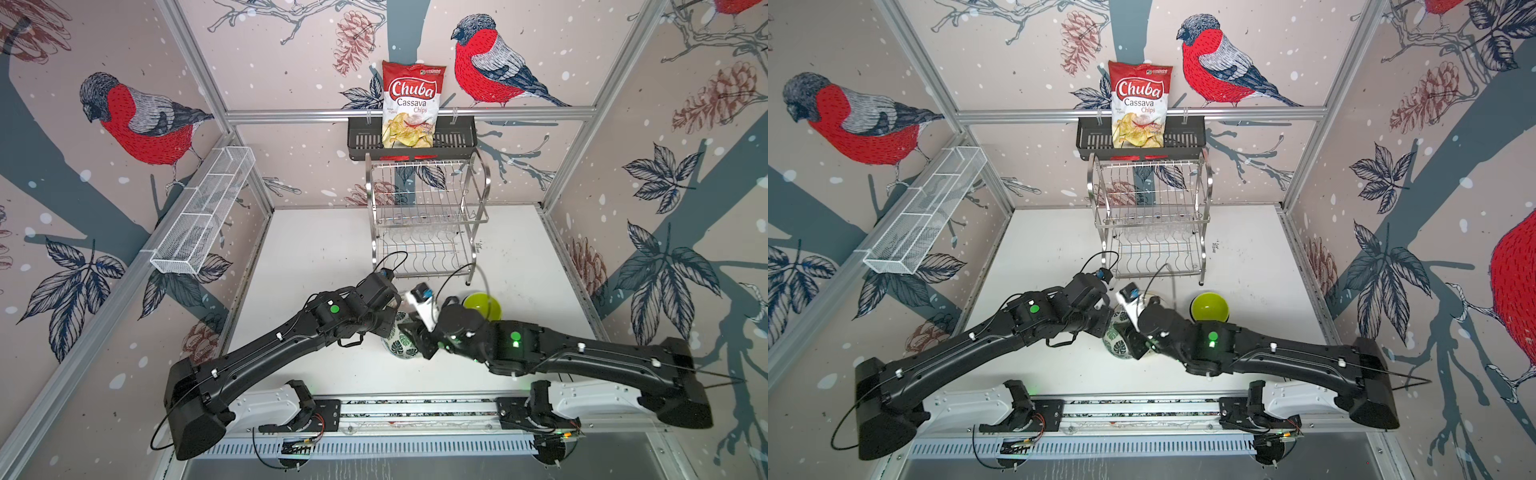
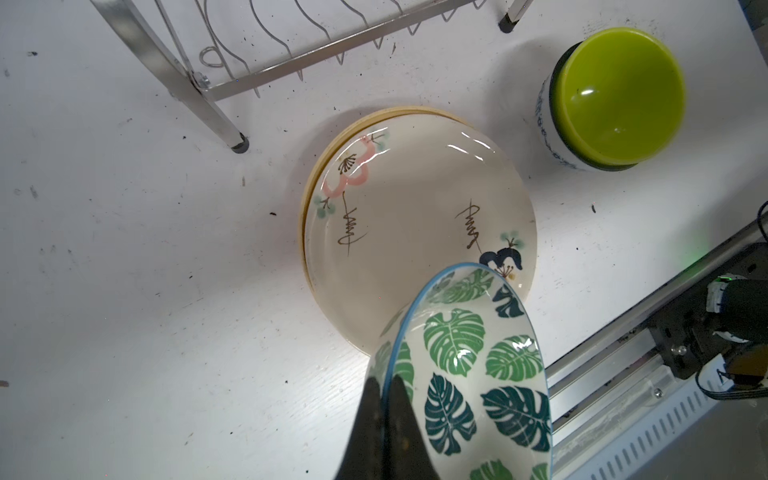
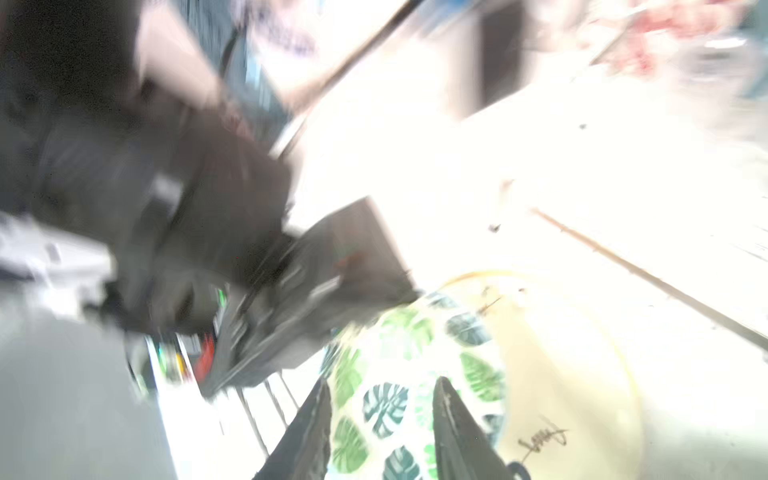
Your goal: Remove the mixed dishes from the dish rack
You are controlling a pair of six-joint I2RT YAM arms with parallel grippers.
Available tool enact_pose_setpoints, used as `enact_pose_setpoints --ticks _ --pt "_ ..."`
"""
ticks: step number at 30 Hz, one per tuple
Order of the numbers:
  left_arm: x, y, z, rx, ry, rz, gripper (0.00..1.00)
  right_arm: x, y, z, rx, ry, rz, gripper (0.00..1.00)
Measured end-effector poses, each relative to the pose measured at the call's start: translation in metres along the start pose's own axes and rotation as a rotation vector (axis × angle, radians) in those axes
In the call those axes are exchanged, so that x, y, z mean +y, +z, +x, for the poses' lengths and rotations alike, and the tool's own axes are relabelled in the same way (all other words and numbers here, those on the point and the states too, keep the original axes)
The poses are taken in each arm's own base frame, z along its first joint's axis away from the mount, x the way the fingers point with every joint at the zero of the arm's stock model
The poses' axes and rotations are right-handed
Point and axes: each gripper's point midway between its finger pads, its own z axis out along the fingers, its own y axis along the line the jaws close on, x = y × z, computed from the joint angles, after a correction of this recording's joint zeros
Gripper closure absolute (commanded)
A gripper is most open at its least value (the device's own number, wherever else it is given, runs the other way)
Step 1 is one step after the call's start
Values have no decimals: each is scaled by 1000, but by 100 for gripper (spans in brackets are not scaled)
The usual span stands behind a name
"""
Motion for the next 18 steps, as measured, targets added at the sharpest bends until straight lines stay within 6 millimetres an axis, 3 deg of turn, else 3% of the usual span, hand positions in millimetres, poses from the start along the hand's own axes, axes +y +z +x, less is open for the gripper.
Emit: enact_pose_setpoints --ticks 8,18 --pt "3 -1 -2 -15 14 -14 100 -50 -27 -6 -93 203 57 53" --pt "6 -4 -4 -34 5 -25 100 -74 8 56 91 304 114 53"
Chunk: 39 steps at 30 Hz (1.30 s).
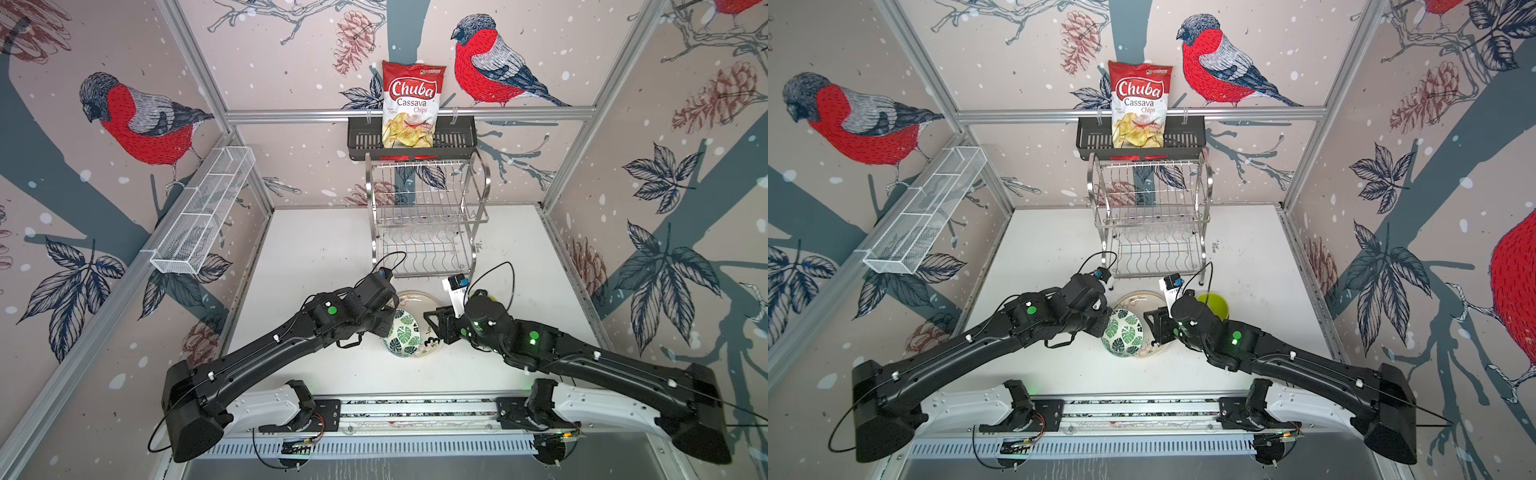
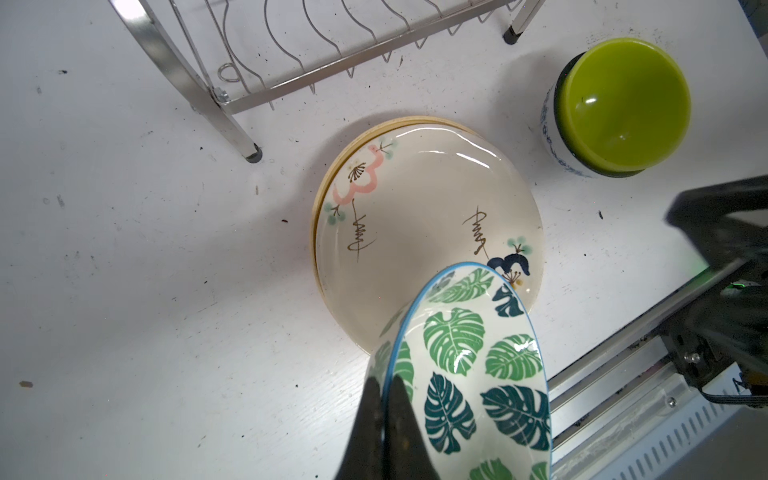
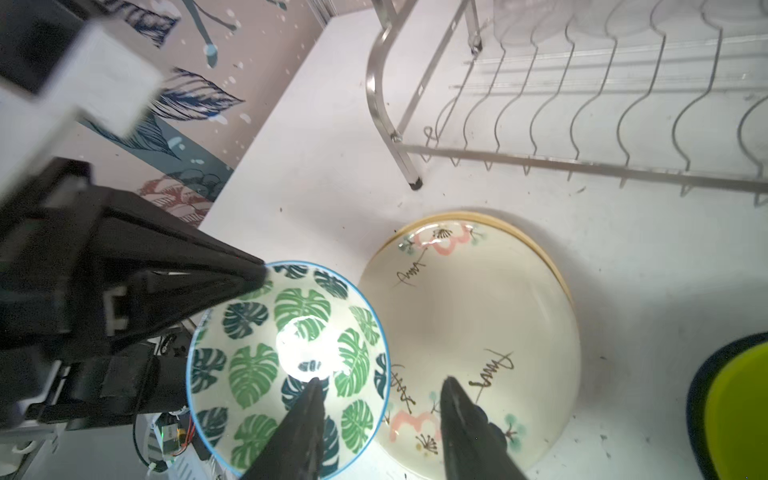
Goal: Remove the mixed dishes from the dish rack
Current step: 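Hold the green-leaf bowl with the left gripper while the right gripper reaches it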
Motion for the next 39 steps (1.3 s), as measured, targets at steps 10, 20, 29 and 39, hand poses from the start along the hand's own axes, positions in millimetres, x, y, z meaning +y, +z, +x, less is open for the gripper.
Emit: enact_pose_setpoints --ticks 10,20,29,39 --pt "1 -2 -1 -10 -17 -2 100 26 39 34 147 -7 -121 55" --pt "3 -2 1 -12 -16 -6 100 38 44 34 136 7 -172 55" --pt "7 -10 -3 -53 -20 -13 100 24 32 29 95 29 -157 53" --pt "6 -12 -7 -72 -23 -10 100 25 53 53 170 61 -152 64"
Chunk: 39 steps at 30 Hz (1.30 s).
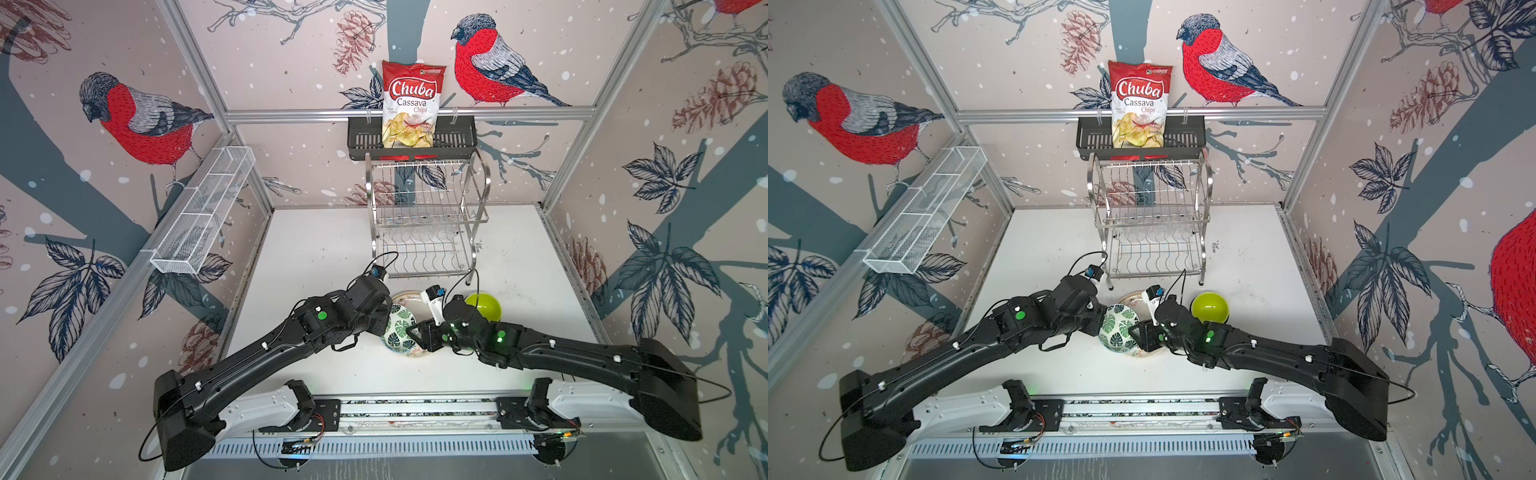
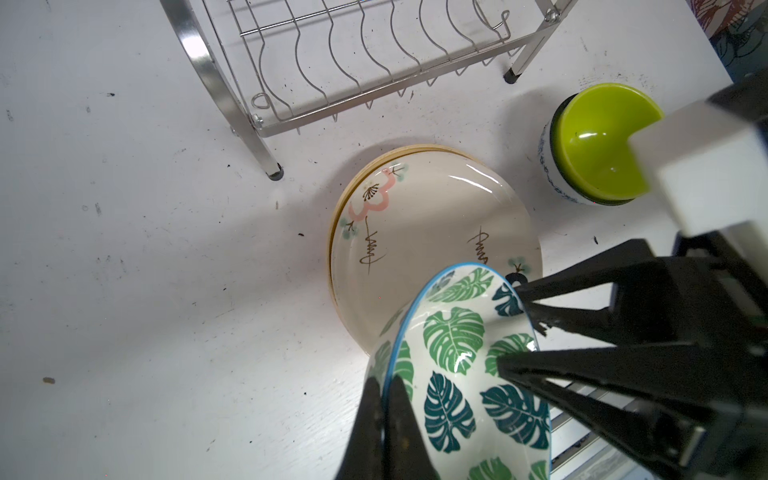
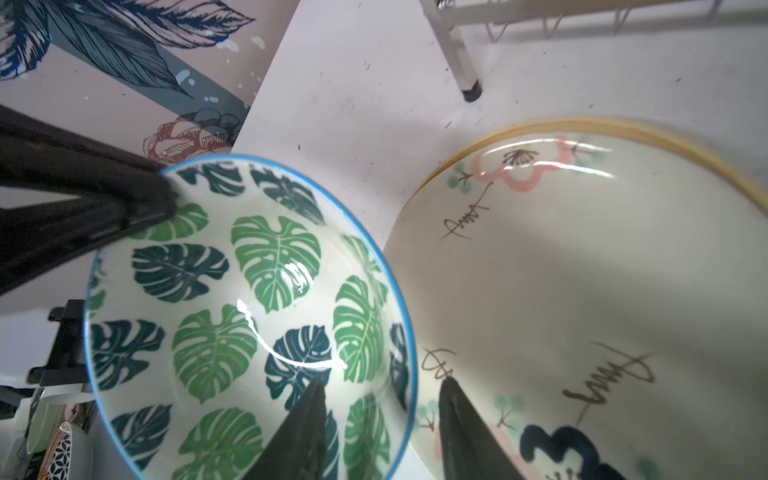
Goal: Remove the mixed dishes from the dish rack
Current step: 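Hold the green-leaf bowl with the left gripper while the right gripper reaches it, then lift the green-leaf bowl with the right gripper while the left gripper releases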
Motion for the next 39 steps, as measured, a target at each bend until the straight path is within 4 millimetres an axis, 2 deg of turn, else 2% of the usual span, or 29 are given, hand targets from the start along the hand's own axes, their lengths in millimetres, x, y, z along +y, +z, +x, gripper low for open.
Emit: enact_pose_setpoints --ticks 4,6,8,11,13,15,18,21,25,28,35,39 --pt "3 0 0 0 9 -17 100 2 13 3 29 9 1 82" --pt "7 0 10 41 23 -32 100 -3 15 -1 16 38 26 93" --pt "15 0 22 87 41 -64 100 -4 15 -6 -3 46 33 99" --pt "14 0 23 90 46 -59 97 -4 13 -7 -3 49 33 100" --pt "12 1 21 85 44 -52 84 -5 11 -7 -6 51 37 100" --pt "8 1 13 52 33 -36 65 -3 8 -9 -7 39 25 100" --pt "3 1 1 -1 9 -16 49 4 3 -10 0 34 -12 100" --pt "1 -2 -7 -38 2 -4 41 -2 -4 -13 -13 43 7 100" --pt "1 -9 -17 -103 -10 3 34 -10 -14 -18 -34 57 19 100" --pt "5 -5 -13 -100 -9 -13 33 -24 -22 -16 -39 79 51 100" --pt "15 7 -4 -94 8 -52 31 -74 -52 -21 -110 189 174 100" --pt "17 9 -9 -115 3 -58 30 -96 -76 -32 -184 252 224 100"
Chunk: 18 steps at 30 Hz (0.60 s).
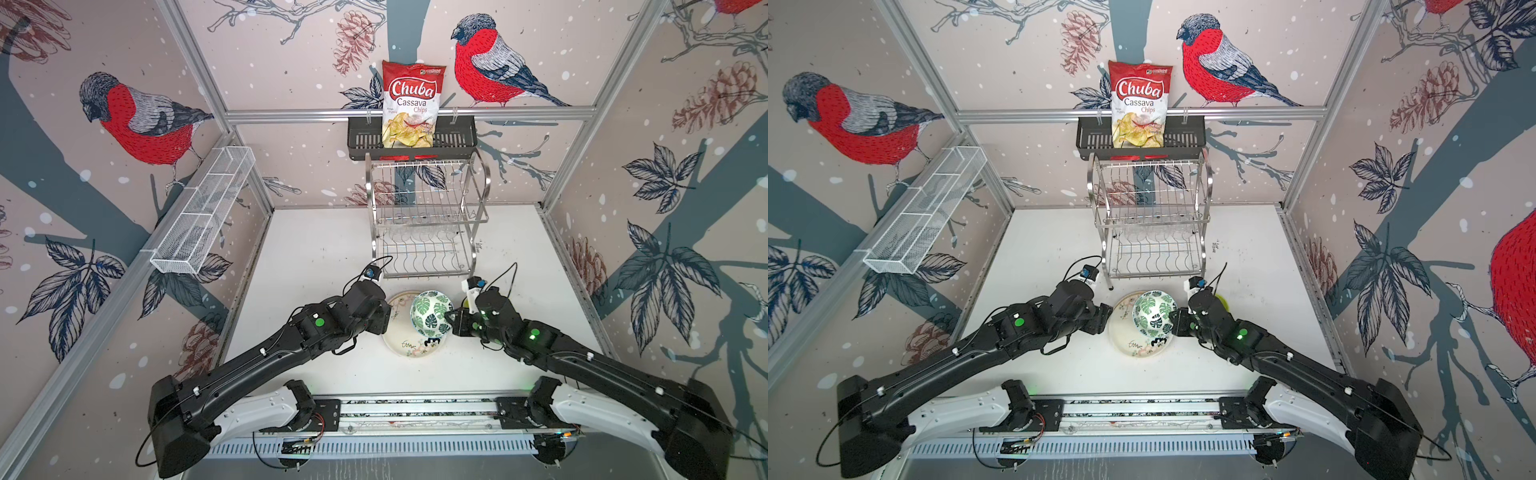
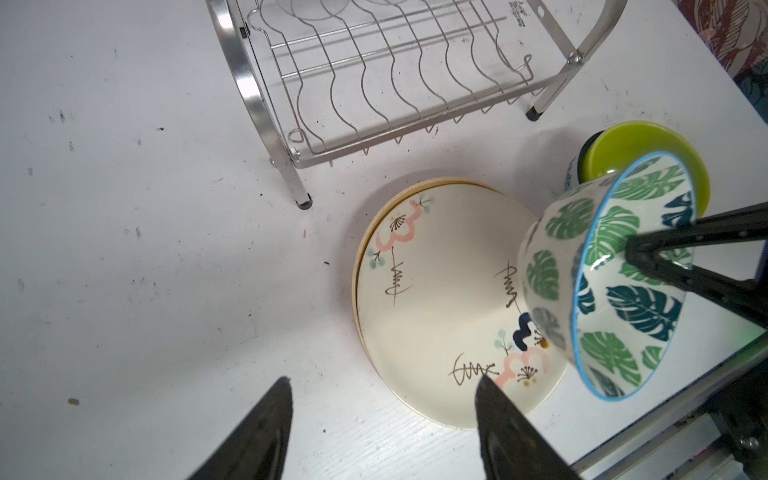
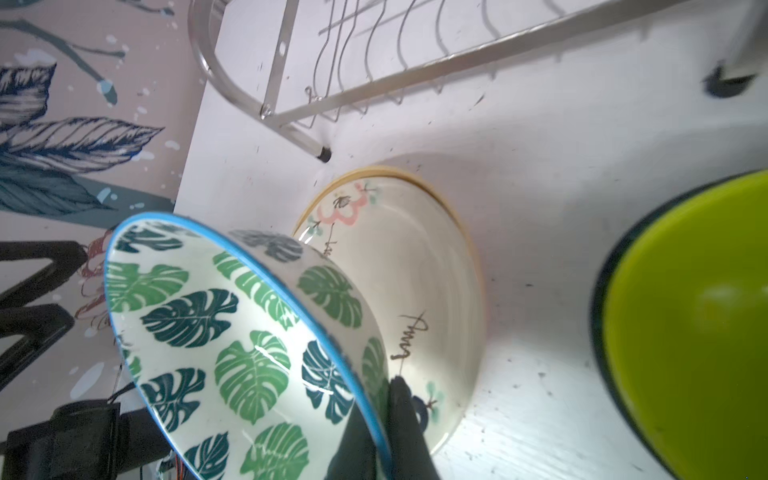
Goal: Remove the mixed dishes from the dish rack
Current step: 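Lift the green-leaf bowl with the right gripper while the left gripper releases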
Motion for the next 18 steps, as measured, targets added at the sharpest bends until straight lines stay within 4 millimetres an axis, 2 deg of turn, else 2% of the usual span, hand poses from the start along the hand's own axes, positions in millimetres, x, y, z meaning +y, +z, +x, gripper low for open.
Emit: enact_pose_setpoints --ticks 4,10,14,18 --pt "6 5 -2 -14 -18 -12 30 -24 -19 -20 -96 67 51 100" --pt "20 13 -5 -27 -53 -25 29 -59 -40 -40 -183 156 138 100" --pt "20 18 -7 -28 -58 -12 29 -79 -47 -43 -196 202 192 100" --pt "18 23 -7 -16 -51 2 29 -86 -49 -45 -190 215 203 100"
